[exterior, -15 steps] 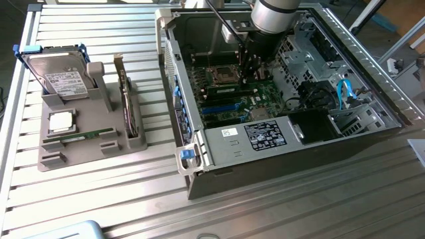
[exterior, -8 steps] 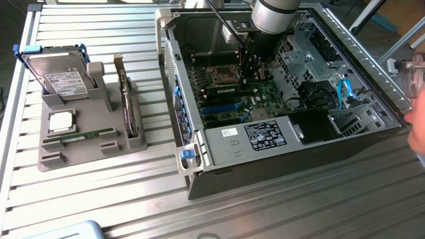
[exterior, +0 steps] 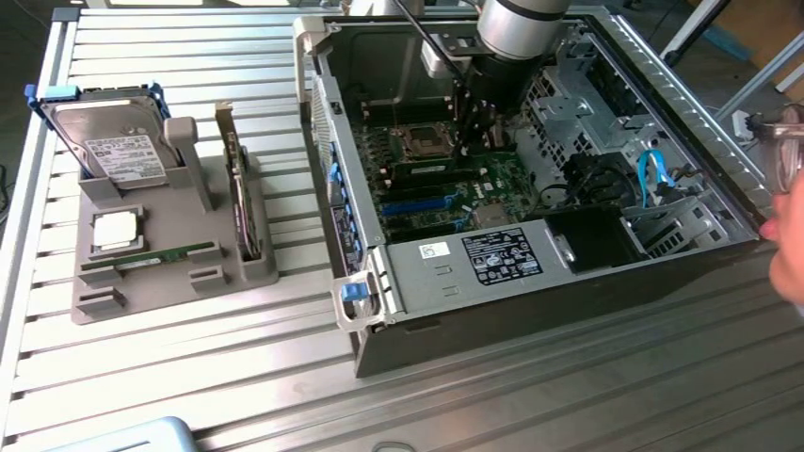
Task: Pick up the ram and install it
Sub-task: 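Insert the ram into the slot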
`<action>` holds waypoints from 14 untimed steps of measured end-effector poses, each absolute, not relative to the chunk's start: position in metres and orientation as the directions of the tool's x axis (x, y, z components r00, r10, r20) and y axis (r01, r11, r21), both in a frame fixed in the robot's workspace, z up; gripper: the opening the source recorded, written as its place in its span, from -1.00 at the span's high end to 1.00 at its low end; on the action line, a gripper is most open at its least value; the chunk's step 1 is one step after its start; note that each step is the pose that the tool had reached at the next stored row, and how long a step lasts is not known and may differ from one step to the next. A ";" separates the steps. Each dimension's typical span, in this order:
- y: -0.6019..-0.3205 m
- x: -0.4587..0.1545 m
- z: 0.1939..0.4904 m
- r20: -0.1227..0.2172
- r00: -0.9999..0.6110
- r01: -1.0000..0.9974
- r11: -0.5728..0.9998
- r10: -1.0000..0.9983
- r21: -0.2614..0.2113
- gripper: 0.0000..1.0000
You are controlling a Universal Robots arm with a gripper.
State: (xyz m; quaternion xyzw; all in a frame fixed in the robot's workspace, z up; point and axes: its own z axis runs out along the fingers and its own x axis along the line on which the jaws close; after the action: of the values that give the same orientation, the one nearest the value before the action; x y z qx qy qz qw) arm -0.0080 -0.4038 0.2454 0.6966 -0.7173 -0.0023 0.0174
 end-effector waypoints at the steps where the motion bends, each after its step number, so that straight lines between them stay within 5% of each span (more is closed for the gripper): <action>1: -0.404 -0.008 0.245 0.022 -0.029 -0.999 0.029 -0.999 0.028 0.76; 14: -0.404 -0.007 0.245 0.022 -0.008 -0.999 0.009 -1.000 0.034 0.76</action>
State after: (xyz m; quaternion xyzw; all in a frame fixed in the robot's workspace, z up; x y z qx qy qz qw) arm -0.0066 -0.4038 0.2454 0.7039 -0.7100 -0.0042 0.0198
